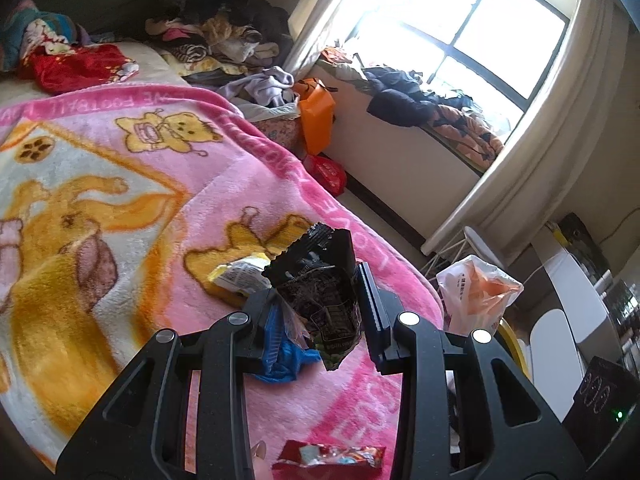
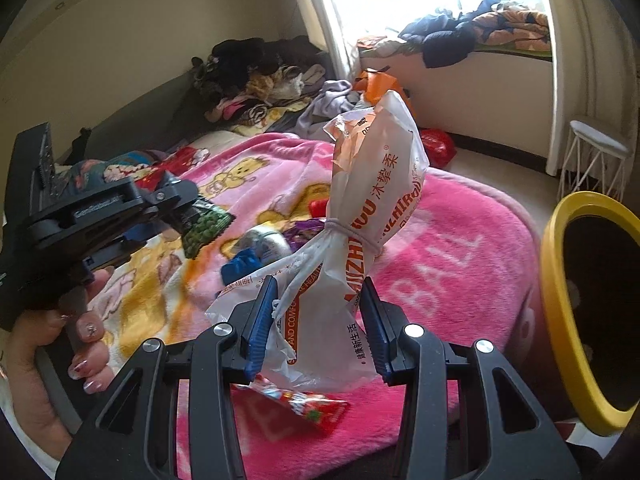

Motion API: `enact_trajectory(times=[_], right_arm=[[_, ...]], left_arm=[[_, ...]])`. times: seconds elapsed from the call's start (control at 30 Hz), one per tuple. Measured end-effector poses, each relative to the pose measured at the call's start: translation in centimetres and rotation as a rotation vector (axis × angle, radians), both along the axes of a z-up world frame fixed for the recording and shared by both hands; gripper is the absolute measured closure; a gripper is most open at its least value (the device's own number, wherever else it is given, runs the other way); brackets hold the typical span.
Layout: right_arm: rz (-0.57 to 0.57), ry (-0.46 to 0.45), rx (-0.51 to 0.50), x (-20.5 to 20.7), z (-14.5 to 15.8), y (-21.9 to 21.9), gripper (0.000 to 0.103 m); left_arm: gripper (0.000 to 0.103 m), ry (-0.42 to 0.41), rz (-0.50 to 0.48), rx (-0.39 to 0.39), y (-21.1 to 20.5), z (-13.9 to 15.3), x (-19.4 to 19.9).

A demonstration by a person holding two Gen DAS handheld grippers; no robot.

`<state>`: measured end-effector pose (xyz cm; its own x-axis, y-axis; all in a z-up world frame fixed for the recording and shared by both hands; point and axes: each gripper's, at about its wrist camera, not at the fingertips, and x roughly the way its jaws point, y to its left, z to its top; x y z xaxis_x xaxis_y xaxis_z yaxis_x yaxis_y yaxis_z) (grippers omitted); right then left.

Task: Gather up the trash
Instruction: 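Carry the white bag and dark wrapper over the yellow bin with both tools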

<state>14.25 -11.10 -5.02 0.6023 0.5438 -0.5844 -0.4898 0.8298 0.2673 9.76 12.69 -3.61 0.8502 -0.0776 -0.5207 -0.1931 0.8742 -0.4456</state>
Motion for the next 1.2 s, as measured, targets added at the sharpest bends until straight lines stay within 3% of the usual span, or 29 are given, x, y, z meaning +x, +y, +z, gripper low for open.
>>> enact_trajectory(times=[1.2], right_arm=[[-0.315, -0.050, -0.011, 2.2, 0.6, -11.9, 0.063]], left_arm=[[0.076, -0.027, -0.276, 0.076, -11.5, 1.1, 0.3]])
